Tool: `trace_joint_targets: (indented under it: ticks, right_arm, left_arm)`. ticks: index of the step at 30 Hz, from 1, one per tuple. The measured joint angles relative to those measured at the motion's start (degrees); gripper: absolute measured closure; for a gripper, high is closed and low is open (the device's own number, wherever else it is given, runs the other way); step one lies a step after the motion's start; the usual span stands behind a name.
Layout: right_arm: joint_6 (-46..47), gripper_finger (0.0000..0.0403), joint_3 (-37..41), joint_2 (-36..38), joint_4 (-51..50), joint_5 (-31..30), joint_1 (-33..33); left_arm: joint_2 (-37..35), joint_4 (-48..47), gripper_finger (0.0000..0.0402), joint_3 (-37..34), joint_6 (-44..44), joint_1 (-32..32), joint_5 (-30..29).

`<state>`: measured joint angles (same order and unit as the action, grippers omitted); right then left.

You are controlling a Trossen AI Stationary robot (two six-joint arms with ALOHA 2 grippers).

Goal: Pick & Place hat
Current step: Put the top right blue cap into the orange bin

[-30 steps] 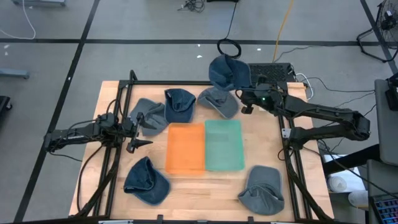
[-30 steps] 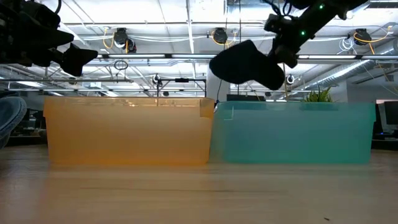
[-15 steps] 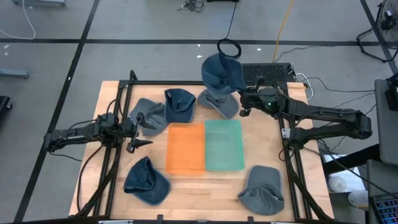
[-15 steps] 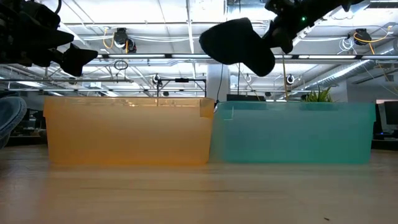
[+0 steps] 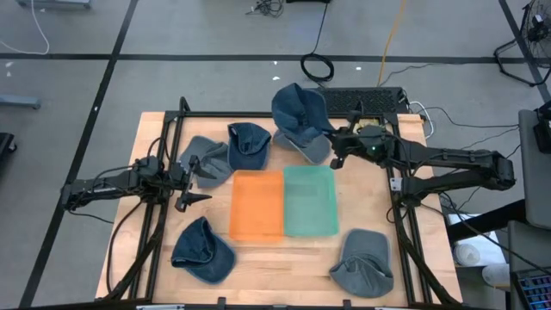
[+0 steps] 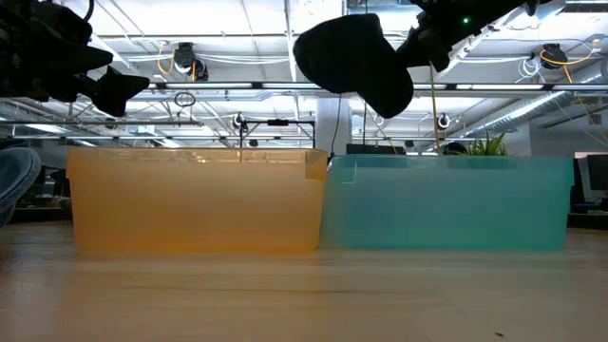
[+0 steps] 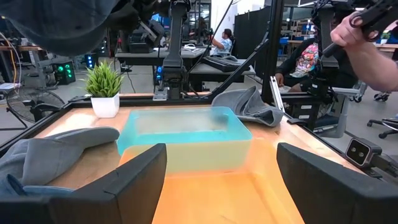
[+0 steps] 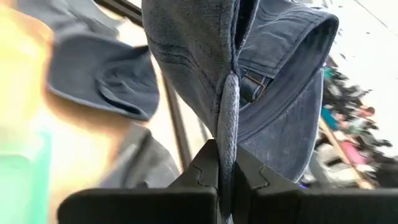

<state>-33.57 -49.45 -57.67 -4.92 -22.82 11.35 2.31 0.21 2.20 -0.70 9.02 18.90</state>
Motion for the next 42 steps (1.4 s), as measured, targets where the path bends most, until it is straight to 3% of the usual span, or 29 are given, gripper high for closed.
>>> trace_joint_targets:
  ticks: [15, 32, 42]
  right_arm:
    - [14.5, 0.0403, 0.0, 0.0, 8.1, 16.8, -0.4]
    - [26.7, 0.0403, 14.5, 0.0, 34.1, 17.3, -8.0]
    - [28.8, 0.0403, 18.3, -0.2, 40.6, 27.8, -9.7]
  left_arm:
    - [0.0, 0.0, 0.0091, 0.0, 0.0, 0.0, 0.0]
    - [0.0, 0.0, 0.0091, 0.0, -1.3, 0.0, 0.0]
    - [0.0, 0.0, 0.0091, 0.0, 0.6, 0.0, 0.0]
